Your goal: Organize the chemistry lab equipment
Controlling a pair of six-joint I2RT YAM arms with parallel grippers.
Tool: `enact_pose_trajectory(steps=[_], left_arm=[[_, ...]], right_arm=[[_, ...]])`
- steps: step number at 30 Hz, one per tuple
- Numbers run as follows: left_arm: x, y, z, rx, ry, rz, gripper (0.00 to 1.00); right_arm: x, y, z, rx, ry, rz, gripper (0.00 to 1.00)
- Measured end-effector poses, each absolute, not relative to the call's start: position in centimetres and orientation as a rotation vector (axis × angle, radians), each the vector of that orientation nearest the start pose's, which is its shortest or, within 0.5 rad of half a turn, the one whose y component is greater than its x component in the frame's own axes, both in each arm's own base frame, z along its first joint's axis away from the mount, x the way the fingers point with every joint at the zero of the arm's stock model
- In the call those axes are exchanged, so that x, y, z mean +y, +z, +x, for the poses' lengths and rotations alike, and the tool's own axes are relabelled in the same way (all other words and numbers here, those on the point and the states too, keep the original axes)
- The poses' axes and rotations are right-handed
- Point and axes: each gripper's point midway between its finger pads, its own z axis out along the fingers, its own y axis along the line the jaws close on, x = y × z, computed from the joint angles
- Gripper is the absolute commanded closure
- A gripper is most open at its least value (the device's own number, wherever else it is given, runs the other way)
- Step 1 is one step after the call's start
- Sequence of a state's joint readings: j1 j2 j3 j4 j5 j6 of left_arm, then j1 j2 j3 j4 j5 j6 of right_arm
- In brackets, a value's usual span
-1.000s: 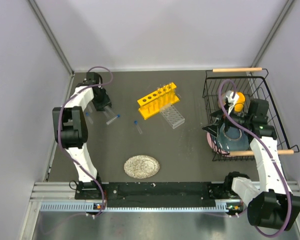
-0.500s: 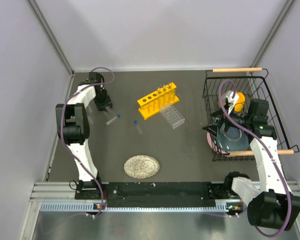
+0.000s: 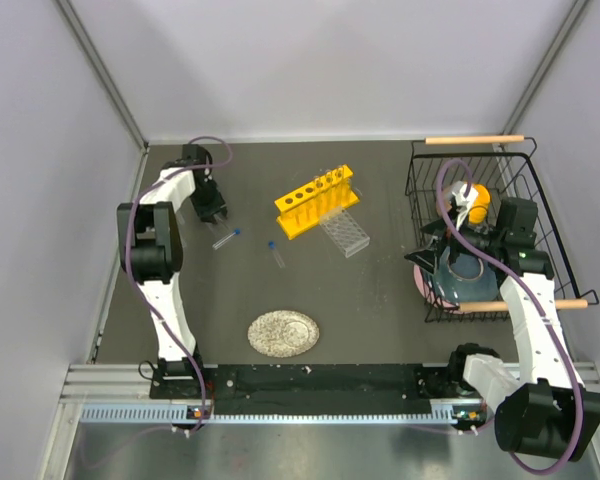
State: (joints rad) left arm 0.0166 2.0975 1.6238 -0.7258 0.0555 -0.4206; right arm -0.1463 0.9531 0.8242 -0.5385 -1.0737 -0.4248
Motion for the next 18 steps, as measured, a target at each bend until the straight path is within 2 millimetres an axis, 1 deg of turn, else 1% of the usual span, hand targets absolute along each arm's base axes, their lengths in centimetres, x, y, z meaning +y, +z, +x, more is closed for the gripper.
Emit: enact_pose_trajectory(steps=[9,18], left_arm=[[-2.1,2.8,45.6,2.74,-0.182,-0.589,0.67],[-2.3,2.8,46.5,2.741,-0.19,-0.583,0.73]], right_arm=[[11.1,22.0,24.9,1.784,0.814,-0.799,0.01],[11.0,22.0,24.9,1.786,0.81,-0.798,0.01]])
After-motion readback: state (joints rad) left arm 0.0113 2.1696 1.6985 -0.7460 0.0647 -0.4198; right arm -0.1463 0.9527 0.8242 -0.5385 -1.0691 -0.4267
